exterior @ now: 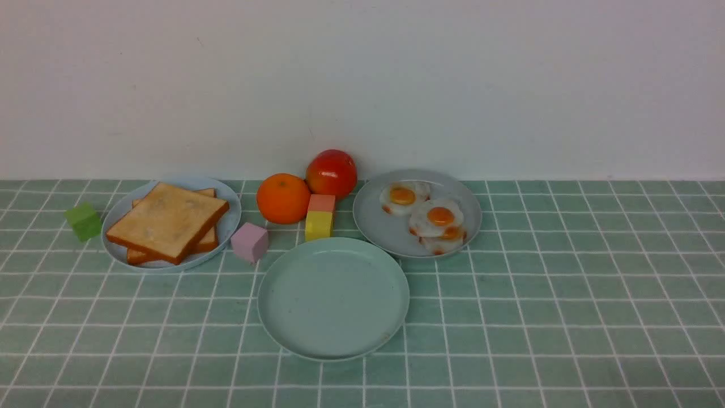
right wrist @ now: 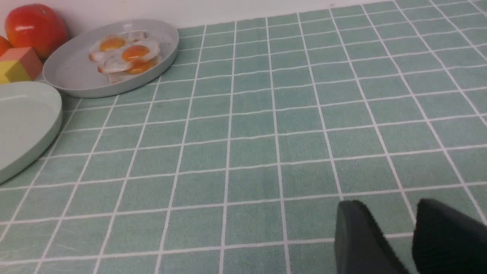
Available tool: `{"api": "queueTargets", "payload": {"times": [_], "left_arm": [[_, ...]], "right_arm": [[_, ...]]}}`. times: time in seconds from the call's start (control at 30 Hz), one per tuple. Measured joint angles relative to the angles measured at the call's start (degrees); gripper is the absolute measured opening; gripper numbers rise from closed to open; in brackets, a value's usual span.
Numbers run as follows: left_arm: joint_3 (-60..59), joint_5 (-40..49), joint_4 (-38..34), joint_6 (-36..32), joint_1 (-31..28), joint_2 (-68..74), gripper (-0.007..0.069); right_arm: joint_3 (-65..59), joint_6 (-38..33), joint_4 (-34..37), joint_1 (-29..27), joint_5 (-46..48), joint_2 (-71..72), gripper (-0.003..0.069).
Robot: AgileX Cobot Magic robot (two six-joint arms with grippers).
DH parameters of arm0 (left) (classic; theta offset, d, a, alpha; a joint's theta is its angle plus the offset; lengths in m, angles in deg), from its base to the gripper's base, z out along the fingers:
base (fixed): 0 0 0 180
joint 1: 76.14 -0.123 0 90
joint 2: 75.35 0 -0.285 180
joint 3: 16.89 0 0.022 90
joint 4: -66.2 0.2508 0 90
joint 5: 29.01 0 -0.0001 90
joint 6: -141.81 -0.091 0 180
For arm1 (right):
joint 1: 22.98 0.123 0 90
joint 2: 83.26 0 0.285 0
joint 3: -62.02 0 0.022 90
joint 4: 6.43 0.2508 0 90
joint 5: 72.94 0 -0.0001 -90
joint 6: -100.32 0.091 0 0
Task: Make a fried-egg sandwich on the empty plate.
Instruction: Use the left arm to grab a slice of bread
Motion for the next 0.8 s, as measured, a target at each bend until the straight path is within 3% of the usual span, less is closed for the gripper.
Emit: {"api": "queueTargets", "payload": {"times": [0.67, 0.8], "left_arm": [[0.00, -0.87, -0.12, 0.07, 0.00, 0.00, 0.0238], [0.00, -6.83, -8.49, 5.20, 0.00, 0.00, 0.0238]], "right_arm": [[0.00, 0.00, 0.00, 0.00, 0.00, 0.00, 0.0238], [0.00, 0.00, 0.00, 0.00, 0.00, 0.00, 0.0239]]}}
